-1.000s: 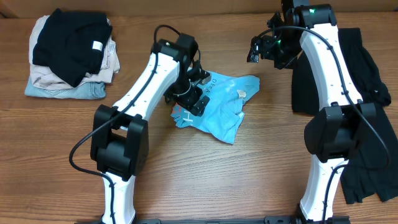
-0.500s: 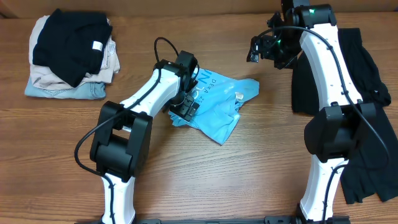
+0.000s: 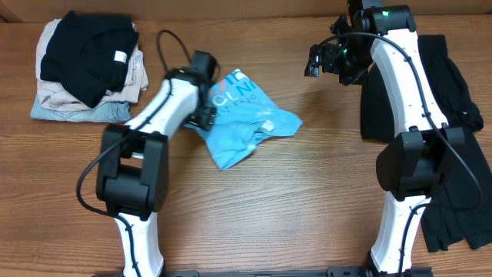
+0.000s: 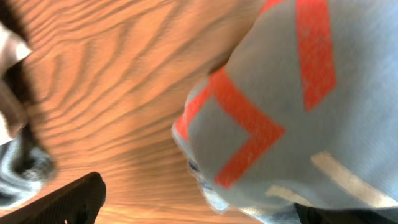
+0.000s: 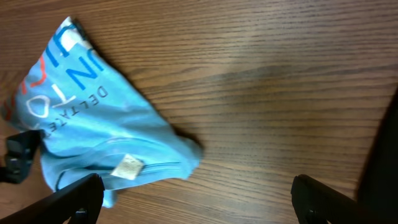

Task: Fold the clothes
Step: 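Grasp the folded light-blue shirt bundle with the left gripper, then carry the bundle with the left gripper toward the upper-left clothes stack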

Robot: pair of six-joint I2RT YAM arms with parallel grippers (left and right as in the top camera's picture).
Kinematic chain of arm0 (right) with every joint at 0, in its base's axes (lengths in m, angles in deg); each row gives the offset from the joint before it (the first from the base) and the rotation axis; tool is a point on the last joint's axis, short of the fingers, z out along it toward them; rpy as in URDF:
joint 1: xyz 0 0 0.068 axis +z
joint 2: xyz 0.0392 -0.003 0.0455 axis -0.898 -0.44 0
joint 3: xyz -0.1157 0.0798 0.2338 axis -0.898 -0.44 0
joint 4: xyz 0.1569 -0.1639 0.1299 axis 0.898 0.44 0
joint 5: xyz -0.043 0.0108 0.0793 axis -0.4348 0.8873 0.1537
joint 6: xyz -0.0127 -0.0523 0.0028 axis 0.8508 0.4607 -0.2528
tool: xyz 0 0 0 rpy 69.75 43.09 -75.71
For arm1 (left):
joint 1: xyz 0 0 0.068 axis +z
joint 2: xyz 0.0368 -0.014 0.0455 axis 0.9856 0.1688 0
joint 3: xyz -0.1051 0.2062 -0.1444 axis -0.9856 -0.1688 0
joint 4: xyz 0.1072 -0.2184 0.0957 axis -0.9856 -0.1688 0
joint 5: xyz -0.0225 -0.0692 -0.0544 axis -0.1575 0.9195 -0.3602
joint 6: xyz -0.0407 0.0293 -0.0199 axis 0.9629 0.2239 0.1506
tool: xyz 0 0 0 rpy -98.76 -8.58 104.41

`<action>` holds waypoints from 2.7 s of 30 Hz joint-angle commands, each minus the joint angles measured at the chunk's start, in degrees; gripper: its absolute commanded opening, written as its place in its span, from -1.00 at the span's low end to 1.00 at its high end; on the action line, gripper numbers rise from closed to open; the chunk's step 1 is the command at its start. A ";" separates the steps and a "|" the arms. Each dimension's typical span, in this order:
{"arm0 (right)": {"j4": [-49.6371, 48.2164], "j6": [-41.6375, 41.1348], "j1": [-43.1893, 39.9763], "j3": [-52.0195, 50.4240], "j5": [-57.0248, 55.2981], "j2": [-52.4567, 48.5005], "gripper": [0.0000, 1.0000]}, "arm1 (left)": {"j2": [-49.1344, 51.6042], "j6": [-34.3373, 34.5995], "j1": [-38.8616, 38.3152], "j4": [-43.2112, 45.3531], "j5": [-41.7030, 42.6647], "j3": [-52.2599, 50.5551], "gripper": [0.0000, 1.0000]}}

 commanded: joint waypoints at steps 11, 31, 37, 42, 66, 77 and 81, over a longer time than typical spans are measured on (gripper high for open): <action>-0.50 0.26 -0.07 1.25 -0.96 1.11 1.00 | 0.04 -23.43 -14.84 -14.47 21.09 17.38 1.00; -0.68 0.26 -0.07 1.25 -1.07 1.11 1.00 | 0.81 -24.90 -18.91 -2.27 18.71 0.26 0.96; -0.72 0.24 -0.07 1.25 -1.07 1.11 1.00 | 0.83 -21.75 -17.66 -0.04 11.63 -2.67 0.86; -0.72 0.26 -0.07 1.25 -1.07 1.11 1.00 | 0.83 -17.88 -14.73 1.36 11.21 -2.89 0.47; -1.46 0.26 -0.07 1.25 -1.09 1.11 1.00 | 0.74 -6.36 -9.79 -2.84 0.79 7.04 -0.92; -1.46 0.26 -0.07 1.25 -2.38 1.11 1.00 | 0.74 -6.54 -3.78 -17.20 -7.15 35.32 -0.92; -1.44 0.24 -0.07 1.25 -2.38 1.11 1.00 | 0.74 -8.55 -0.15 -17.40 -9.70 42.07 -0.92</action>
